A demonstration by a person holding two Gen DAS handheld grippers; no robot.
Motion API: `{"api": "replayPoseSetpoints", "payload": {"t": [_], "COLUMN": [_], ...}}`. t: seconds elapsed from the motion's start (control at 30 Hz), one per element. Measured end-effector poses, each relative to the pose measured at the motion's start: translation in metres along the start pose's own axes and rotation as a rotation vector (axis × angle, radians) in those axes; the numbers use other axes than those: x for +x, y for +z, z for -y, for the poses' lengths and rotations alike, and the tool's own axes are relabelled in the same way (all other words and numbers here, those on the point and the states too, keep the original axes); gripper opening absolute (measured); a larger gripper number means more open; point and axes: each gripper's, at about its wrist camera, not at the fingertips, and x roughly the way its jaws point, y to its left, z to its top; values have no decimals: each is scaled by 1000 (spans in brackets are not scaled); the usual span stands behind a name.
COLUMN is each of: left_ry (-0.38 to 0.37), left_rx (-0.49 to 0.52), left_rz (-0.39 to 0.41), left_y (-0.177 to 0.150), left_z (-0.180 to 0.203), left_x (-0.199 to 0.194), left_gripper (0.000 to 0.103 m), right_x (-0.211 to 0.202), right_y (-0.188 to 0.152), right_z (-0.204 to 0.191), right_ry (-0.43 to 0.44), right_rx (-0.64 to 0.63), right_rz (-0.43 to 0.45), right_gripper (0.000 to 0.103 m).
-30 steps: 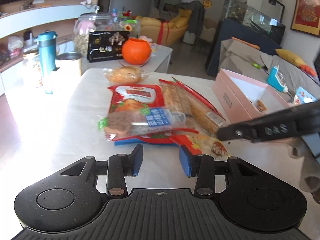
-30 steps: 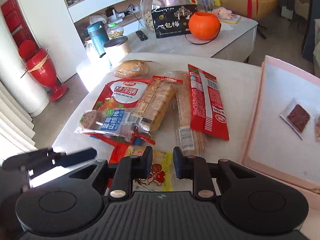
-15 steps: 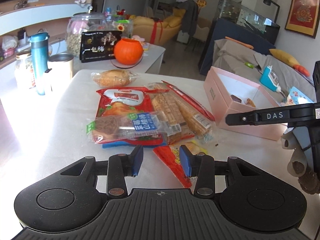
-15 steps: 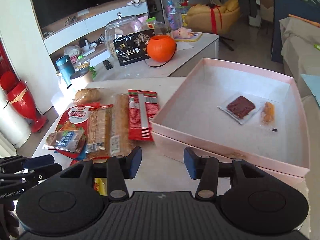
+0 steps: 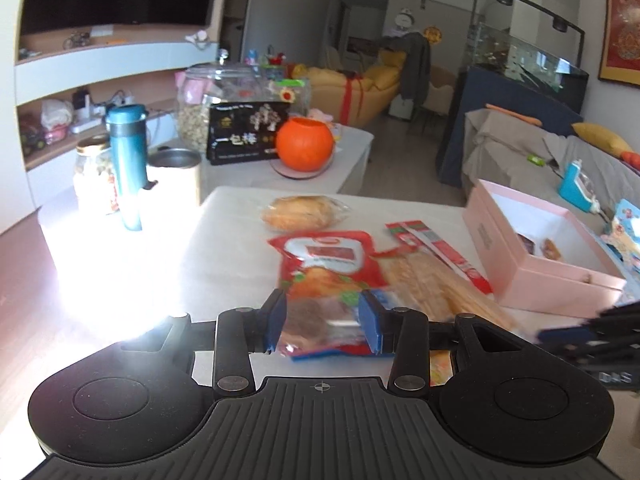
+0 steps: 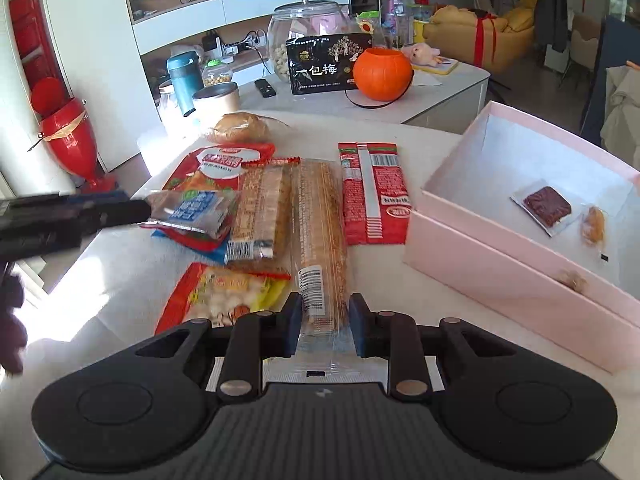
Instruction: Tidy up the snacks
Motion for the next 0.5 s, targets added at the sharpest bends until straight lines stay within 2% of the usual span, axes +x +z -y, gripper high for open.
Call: {"api": "replayPoseSetpoints", "payload": {"t": [0.07,0.1,0.17,0.23,0.33,0.43,0.5], "left_ry": [32,22,-30,-75,-168,-231,-230], "left_rx": [-18,-40,-81,-58,-13,-21,-42], "left_rz": [-27,-50,-72,-83,-148,-189,-173], "left_y": [2,1,-3,-8,-19,-28,-27], "left_z": [-10,-14,-17,-8,8,11,7], "left_x": [15,21,20,14,8,1,-7], "left_gripper": [44,44,43,43,43,43,43], "right_x": [-11,-16,-26,-33,-40,-32,-23], "right_y": [-9,-12,-20,-23,-24,-21,-20], "right_z": [6,8,9,6,-6,-23,-35], "right_ry": [-20,-28,-47,-44,5,70,99], "right_rx": [1,0,-8,-26,-52,-63,-69], "right_rz": [10,14,32,46,72,62,49], "right_gripper": [25,26,30,40,54,56,56]}}
